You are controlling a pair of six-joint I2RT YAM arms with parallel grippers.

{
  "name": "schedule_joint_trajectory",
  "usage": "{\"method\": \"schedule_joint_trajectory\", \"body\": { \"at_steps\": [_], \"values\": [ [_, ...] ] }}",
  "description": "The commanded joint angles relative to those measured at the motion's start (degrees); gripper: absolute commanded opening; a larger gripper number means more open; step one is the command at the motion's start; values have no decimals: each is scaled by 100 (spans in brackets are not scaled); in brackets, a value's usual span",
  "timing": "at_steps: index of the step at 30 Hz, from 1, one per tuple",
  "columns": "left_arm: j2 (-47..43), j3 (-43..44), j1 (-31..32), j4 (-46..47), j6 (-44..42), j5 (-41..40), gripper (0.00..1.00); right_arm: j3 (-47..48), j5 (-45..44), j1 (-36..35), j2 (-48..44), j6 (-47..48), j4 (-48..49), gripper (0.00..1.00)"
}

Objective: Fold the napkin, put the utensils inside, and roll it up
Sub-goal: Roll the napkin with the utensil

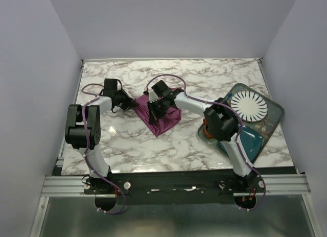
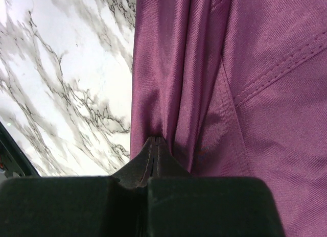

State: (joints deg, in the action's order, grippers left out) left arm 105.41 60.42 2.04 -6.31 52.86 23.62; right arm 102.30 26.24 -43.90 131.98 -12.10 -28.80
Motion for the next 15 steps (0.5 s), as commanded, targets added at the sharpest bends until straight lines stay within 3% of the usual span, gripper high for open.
{"method": "schedule_joint_trajectory", "body": {
  "at_steps": [1,7,15],
  "values": [
    [-293,-31,165,244,137,126,6,27,-488,-40,372,164,-284,1],
    [295,-4,218,287,251,117,2,27,-488,-40,363,287,-372,1],
    [253,-215,226,-116,14,-419,0,-201,-611,-13,284,462,-407,1]
  ]
}}
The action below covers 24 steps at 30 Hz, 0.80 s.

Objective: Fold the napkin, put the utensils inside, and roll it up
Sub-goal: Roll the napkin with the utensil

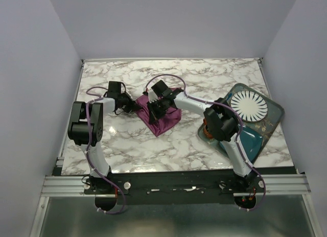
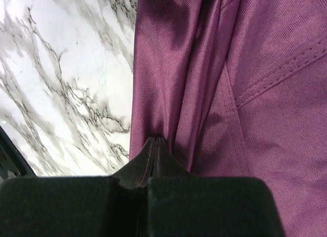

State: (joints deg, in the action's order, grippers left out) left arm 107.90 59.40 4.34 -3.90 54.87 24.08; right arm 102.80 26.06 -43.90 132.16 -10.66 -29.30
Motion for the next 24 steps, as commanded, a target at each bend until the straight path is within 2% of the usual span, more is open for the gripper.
{"method": "schedule_joint_trajectory", "body": {
  "at_steps": [1,7,11,17,24],
  "values": [
    [3,-121,6,-461,-213,-491,0,-278,-620,-5,223,345,-375,1],
    [-76,-332,14,-629,-231,-650,0,-323,-945,4,-6,696,-655,1],
    [-172,-534,67,-682,-161,-729,0,125,-980,4,-24,933,-1129,4],
    [-339,-640,67,-831,76,-940,0,424,-1068,-5,-287,978,-1385,13],
    [-322,-605,76,-893,138,-992,0,715,-1349,-171,-603,1013,-1614,32]
  ]
}}
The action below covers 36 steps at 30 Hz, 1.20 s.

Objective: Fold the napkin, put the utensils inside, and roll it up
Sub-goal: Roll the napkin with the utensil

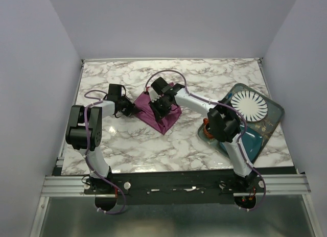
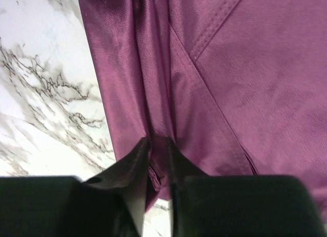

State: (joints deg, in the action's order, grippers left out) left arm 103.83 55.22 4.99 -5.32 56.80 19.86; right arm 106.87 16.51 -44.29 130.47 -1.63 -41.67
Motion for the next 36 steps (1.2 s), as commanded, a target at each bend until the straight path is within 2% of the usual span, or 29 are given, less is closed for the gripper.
{"method": "schedule_joint_trajectory", "body": {
  "at_steps": [1,3,6,9,14,18,20,27,36],
  "values": [
    [85,-178,10,-768,-55,-562,0,334,-516,-167,-514,110,-360,35],
    [85,-178,19,-760,-46,-571,0,335,-684,-333,-567,293,-316,46],
    [93,-170,10,-777,-37,-571,0,334,-1018,-553,-611,365,-289,56],
    [111,-152,10,-786,-19,-571,0,361,-1133,-746,-541,391,-289,58],
    [129,-117,10,-821,-11,-579,0,449,-861,-888,-383,339,-166,55],
    [146,-99,10,-830,-19,-562,0,484,-930,-888,-198,365,-78,31],
    [137,-108,2,-821,-19,-562,0,423,-1009,-888,-137,400,-17,31],
    [137,-99,2,-821,-19,-562,0,256,-1036,-879,-5,506,106,41],
    [155,-82,10,-830,-19,-562,0,-43,-1203,-888,110,620,264,49]
  ]
}}
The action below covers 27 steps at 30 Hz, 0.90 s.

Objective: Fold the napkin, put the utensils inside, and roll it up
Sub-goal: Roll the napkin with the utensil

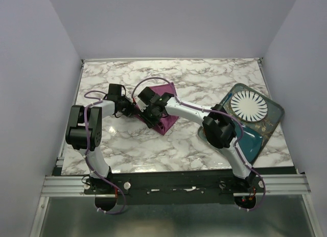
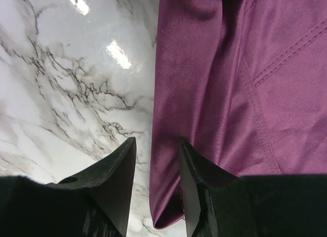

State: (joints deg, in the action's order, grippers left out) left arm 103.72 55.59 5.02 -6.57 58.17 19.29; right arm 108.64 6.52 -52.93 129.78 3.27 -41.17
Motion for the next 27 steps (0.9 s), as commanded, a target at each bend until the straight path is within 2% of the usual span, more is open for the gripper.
{"method": "schedule_joint_trajectory", "body": {
  "at_steps": [1,11,14,15,17,18,19,22,23,25,27],
  "values": [
    [166,-119,8,-706,-157,-505,0,-255,-265,-16,223,148,232,50],
    [227,-49,-1,-758,-192,-452,0,-677,-933,-104,443,201,302,54],
    [262,-40,-9,-706,-236,-347,0,-861,-1021,-104,513,130,294,45],
    [263,-66,-18,-662,-254,-277,0,-923,-1135,-139,557,113,328,39],
    [210,-101,-27,-390,-324,-40,0,-1002,-1381,-156,619,34,337,32],
    [166,-154,-53,-250,-368,48,0,-1064,-1434,-148,663,-10,364,25],
    [96,-171,-45,-74,-429,101,0,-1082,-1391,-156,680,-63,355,23],
    [-150,-5,-97,-133,-631,251,14,-1073,-1094,-148,698,-203,364,11],
    [-307,39,-123,-152,-771,320,22,-1047,-979,-156,681,-239,373,7],
    [-510,118,-194,-387,-903,304,33,-1003,-306,-113,620,-300,408,0],
    [-861,136,-282,-590,-1149,181,39,-959,171,-52,584,-520,460,1]
  ]
}}
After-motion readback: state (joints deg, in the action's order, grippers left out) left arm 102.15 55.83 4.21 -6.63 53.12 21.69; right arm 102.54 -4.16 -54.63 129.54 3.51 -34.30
